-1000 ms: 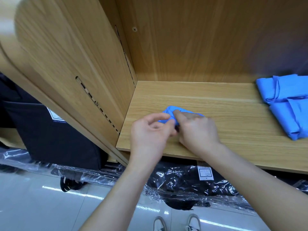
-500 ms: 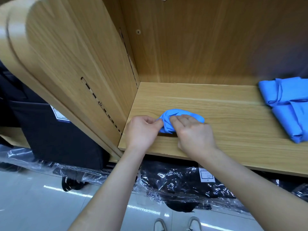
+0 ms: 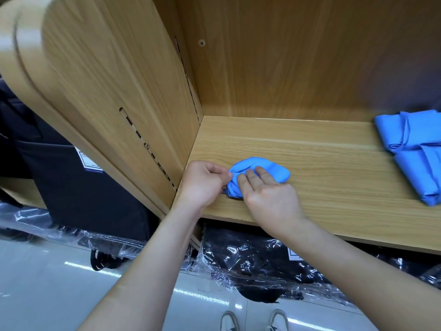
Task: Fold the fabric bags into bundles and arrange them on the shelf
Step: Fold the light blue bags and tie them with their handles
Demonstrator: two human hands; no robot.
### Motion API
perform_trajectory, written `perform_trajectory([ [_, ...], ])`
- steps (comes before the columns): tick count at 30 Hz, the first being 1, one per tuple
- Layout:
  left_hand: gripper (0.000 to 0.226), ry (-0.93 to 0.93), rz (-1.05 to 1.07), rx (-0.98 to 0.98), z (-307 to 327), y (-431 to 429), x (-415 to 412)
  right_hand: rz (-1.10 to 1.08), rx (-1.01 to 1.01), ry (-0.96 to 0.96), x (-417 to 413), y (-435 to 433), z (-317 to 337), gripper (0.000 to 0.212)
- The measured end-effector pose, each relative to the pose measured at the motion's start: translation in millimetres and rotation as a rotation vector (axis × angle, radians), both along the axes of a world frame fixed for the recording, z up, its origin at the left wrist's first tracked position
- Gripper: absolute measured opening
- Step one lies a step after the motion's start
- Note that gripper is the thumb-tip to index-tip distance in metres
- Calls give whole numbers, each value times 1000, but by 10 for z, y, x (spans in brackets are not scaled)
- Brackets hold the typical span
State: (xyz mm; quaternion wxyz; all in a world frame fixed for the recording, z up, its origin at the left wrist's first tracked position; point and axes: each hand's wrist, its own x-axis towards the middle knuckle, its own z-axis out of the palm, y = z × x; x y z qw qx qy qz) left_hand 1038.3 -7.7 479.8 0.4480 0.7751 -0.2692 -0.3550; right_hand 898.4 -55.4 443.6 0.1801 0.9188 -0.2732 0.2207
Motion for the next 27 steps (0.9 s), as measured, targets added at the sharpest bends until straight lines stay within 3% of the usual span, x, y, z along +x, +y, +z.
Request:
perform_trajectory([
  [4, 19, -367, -91, -9, 64, -15, -99, -4, -14, -20, 7, -4, -7, 36],
  [6, 19, -450, -151, -35, 116, -17, -163, -2, 32, -32, -4, -28, 26, 33],
  [8, 17, -392, -154, -90, 117, -30, -171, 13, 116, -71, -62, -76, 81, 22],
  [12, 16, -290, -143, -133, 55, 0, -184, -41, 387, -179, -160, -94, 139, 55],
  [16, 16, -280, -145, -135, -9, 21, -173, -56, 282, -110, -162, -108, 140, 32],
  [22, 28, -368, -148, -156, 28, 32, -249, 139, 333, -199, -200, -214, 42, 22],
  [27, 12, -445, -163, -237, 76, 108, -483, 87, 427, -238, -231, -211, 75, 20],
])
